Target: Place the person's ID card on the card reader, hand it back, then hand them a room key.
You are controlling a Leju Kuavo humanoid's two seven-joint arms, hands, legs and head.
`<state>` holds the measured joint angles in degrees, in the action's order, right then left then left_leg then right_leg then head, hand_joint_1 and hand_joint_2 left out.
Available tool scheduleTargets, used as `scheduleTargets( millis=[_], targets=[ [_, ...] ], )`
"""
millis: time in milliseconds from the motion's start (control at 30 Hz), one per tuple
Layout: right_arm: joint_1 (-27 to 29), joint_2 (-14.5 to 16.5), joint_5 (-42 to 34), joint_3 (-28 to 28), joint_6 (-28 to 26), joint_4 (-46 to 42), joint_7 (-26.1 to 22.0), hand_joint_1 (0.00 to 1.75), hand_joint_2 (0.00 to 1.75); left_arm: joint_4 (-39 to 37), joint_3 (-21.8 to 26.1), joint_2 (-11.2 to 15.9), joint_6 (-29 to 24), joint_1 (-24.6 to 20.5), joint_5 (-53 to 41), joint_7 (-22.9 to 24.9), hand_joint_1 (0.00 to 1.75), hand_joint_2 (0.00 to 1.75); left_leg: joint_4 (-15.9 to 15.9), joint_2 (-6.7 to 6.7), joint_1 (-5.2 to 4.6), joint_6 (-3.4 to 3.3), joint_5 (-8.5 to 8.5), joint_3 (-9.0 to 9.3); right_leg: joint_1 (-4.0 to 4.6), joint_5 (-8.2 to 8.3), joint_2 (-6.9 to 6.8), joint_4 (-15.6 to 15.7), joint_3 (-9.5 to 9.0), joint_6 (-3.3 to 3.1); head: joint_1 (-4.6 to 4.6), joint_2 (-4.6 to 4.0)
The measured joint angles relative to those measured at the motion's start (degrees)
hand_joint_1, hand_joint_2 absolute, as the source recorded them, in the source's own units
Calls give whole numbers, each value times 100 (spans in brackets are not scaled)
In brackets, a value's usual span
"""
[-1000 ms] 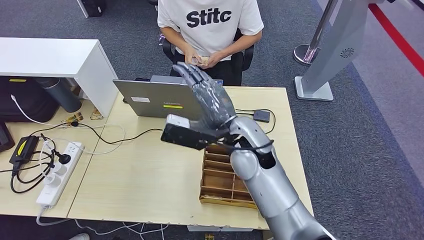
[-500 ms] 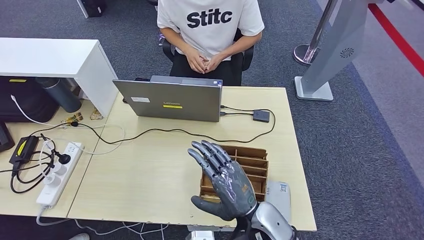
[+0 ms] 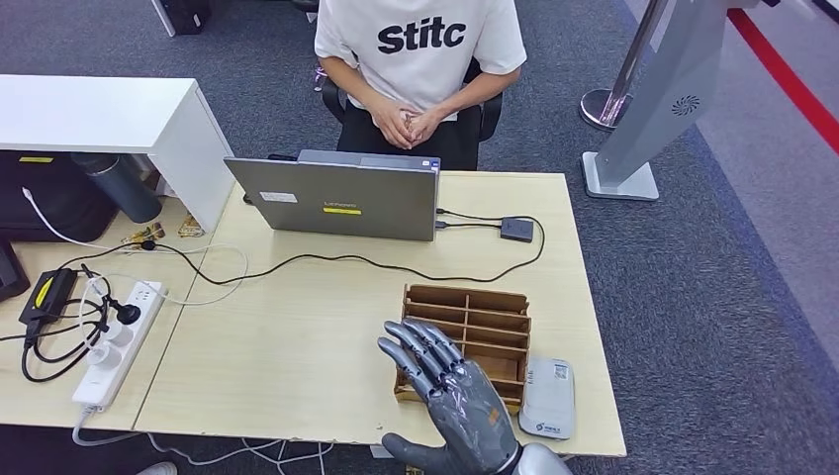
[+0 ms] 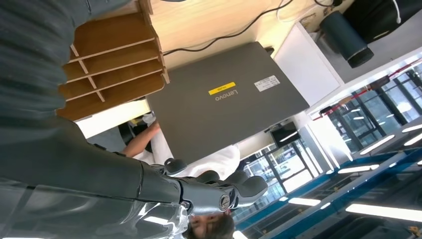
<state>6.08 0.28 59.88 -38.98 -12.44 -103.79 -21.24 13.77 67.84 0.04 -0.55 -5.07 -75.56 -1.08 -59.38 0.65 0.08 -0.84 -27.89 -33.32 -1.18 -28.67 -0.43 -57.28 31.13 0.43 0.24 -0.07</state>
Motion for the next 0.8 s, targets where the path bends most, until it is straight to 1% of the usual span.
scheduleTargets(
  millis=[100, 267, 500, 800],
  targets=[
    [-54, -65, 254, -101, 8, 120, 210, 0, 175, 1, 0, 0, 10, -2, -36, -20, 0, 175, 0, 0, 0, 0, 0, 0, 0, 0, 0, 0, 0, 0, 0, 0],
    [-246, -249, 863, -384, -233, 520, 821, 0, 175, 0, 0, 1, 18, -5, -78, -29, 0, 175, 0, 0, 0, 0, 0, 0, 0, 0, -1, 0, 0, 0, 1, 0],
    [-394, -350, 1109, -549, -249, 811, 1071, 0, 175, 1, 0, 2, 20, -6, -114, -29, 0, 175, 0, 0, 0, 0, 0, 0, 0, 0, -1, 0, 0, 0, 0, 0],
    [-533, -398, 1316, -656, -103, 1146, 1409, 0, 175, 1, -1, 18, 26, -6, -156, -30, 0, 175, 0, 0, 0, 0, 0, -1, 0, 0, -1, 0, 0, 0, 0, 0]
  ],
)
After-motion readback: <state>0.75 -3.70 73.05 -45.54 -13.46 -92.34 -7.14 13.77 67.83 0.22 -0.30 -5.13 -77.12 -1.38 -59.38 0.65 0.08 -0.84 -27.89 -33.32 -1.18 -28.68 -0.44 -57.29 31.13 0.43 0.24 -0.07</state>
